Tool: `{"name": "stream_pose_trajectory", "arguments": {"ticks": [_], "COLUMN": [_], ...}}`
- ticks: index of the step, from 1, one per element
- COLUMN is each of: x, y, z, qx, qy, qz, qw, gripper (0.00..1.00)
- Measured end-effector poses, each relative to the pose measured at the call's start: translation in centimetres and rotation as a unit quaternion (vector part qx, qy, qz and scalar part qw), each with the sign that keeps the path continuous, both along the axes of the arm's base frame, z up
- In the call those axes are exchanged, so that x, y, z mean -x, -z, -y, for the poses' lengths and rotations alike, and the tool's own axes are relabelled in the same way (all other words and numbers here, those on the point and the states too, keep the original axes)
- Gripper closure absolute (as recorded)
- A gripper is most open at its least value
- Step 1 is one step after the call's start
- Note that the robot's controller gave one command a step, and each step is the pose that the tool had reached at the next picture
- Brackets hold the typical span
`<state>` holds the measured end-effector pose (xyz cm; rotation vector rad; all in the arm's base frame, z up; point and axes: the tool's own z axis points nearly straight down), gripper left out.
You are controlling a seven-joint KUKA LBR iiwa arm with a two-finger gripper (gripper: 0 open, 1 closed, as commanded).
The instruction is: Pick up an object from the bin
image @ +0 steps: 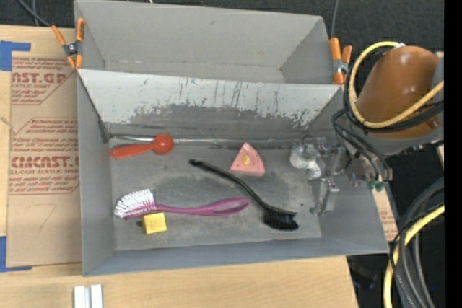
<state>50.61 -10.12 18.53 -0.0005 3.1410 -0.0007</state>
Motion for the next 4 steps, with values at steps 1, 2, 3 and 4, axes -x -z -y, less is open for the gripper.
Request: {"name": "stream_pose_trajectory", "arguments": {"ticks": [1,2,3,4], "x": [0.0,-1.5,0.0,0.2], "y": [0.0,8.4,6.0,10.1], "z": [0.0,-0.6,-3.6,-4.0], "qx": [0.000,0.001,-0.001,0.000], "qy": [0.000,-0.169,-0.005,-0.081], "qz": [0.0000,0.0025,-0.0003,-0.0010], "qw": [1.0000,0.9856,1.0000,0.9967], "gripper": [0.00,0.00,0.00,0.00]}}
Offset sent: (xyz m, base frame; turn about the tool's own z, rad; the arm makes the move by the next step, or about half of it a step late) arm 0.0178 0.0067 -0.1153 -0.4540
